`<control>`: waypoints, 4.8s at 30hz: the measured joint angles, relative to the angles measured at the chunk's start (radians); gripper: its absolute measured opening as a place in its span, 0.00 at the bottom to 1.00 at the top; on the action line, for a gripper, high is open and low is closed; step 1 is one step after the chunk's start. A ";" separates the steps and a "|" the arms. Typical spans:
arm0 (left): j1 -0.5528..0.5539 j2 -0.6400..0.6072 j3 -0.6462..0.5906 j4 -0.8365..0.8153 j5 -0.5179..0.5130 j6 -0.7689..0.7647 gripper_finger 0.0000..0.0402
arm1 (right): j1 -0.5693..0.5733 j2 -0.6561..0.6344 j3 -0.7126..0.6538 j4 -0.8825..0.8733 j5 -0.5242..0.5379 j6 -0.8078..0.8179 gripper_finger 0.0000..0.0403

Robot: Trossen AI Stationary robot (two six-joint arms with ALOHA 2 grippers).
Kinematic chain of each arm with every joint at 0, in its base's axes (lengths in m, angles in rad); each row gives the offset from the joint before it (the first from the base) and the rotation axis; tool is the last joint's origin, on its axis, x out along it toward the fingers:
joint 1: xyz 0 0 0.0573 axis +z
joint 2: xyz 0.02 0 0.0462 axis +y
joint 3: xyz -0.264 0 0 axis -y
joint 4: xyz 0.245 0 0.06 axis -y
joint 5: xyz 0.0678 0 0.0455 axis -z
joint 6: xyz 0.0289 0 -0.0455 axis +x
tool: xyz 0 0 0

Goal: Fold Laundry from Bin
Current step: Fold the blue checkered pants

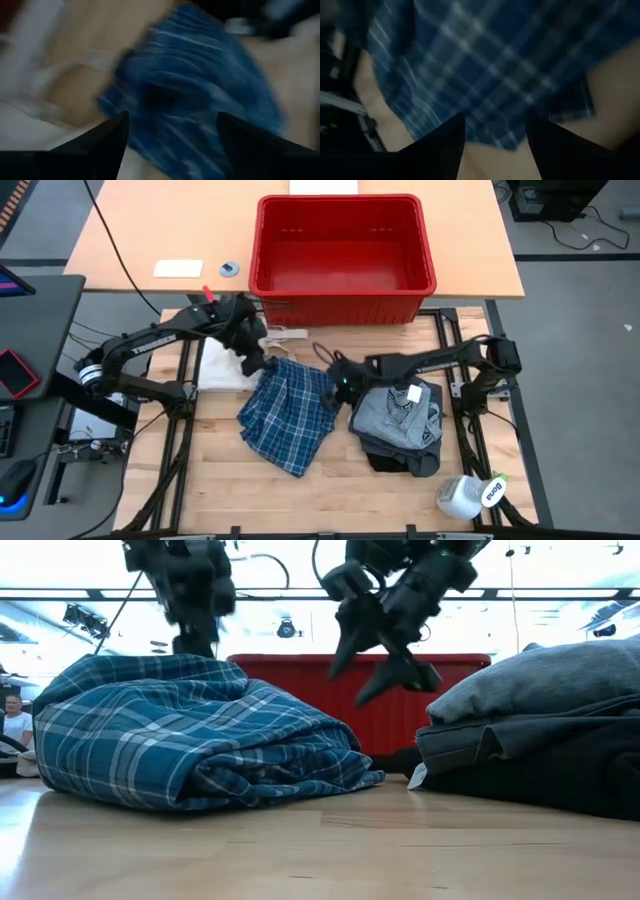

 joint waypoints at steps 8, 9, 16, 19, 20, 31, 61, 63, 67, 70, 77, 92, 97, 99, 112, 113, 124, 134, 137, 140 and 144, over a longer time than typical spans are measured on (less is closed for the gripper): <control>-0.119 -0.076 -0.043 -0.111 0.174 -0.303 0.71 | 0.113 0.002 -0.015 0.013 0.157 0.014 0.54; -0.149 -0.079 -0.061 -0.099 0.175 -0.341 0.70 | 0.115 0.002 -0.015 0.012 0.176 0.020 0.54; -0.317 -0.046 -0.160 0.127 -0.019 -0.522 0.67 | 0.116 0.002 -0.015 0.011 0.210 0.045 0.54; -0.350 -0.007 -0.198 0.188 -0.078 -0.573 0.65 | 0.116 0.002 -0.015 0.010 0.210 0.047 0.54; -0.355 0.005 -0.208 0.219 -0.094 -0.588 0.64 | 0.116 0.002 -0.015 0.010 0.210 0.048 0.54; -0.348 0.075 -0.247 0.280 -0.114 -0.432 0.05 | 0.118 0.002 -0.015 0.014 0.206 0.056 0.54; -0.236 -0.152 -0.117 -0.198 -0.026 0.291 0.00 | 0.154 0.158 -0.146 0.373 0.309 -0.168 0.51; -0.236 -0.152 -0.110 -0.199 -0.036 0.291 0.00 | 0.152 0.181 -0.148 0.408 0.323 -0.199 0.51; -0.236 -0.151 -0.110 -0.199 -0.040 0.287 0.00 | 0.147 0.224 -0.146 0.495 0.372 -0.260 0.51; -0.236 -0.148 -0.110 -0.197 -0.040 0.273 0.00 | 0.134 0.271 -0.148 0.549 0.403 -0.304 0.51; -0.236 -0.148 -0.110 -0.187 -0.055 0.255 0.01 | 0.115 0.337 -0.106 0.602 0.416 -0.350 0.36; -0.223 -0.150 -0.110 -0.148 -0.161 0.210 0.02 | 0.181 0.110 0.017 0.372 0.288 -0.392 0.01; -0.223 -0.155 -0.110 -0.086 -0.061 0.272 0.02 | 0.219 0.064 0.025 0.366 0.186 -0.332 0.01; -0.226 -0.157 -0.108 -0.083 -0.033 0.344 0.02 | 0.235 0.065 0.025 0.362 0.151 -0.315 0.01; -0.226 -0.155 -0.108 -0.122 -0.131 0.355 0.02 | 0.191 0.069 0.014 0.183 0.336 -0.321 0.03; -0.226 -0.155 -0.108 -0.140 -0.147 0.343 0.02 | 0.176 0.069 0.014 0.183 0.334 -0.327 0.03; -0.226 -0.155 -0.108 -0.170 -0.198 0.135 0.05 | 0.128 0.069 0.014 0.261 0.145 -0.376 0.07; -0.223 -0.155 -0.108 -0.169 -0.270 0.092 0.69 | 0.132 0.069 0.014 0.246 0.176 -0.346 0.23; -0.212 -0.155 -0.082 -0.210 -0.315 0.093 0.86 | 0.133 0.069 0.014 0.247 0.179 -0.339 0.27; -0.202 -0.155 -0.022 -0.248 -0.345 0.081 0.96 | 0.135 0.069 0.014 0.247 0.184 -0.331 0.28; -0.217 -0.156 0.073 -0.209 -0.229 -0.040 0.98 | 0.135 0.069 0.014 0.253 0.202 -0.331 0.28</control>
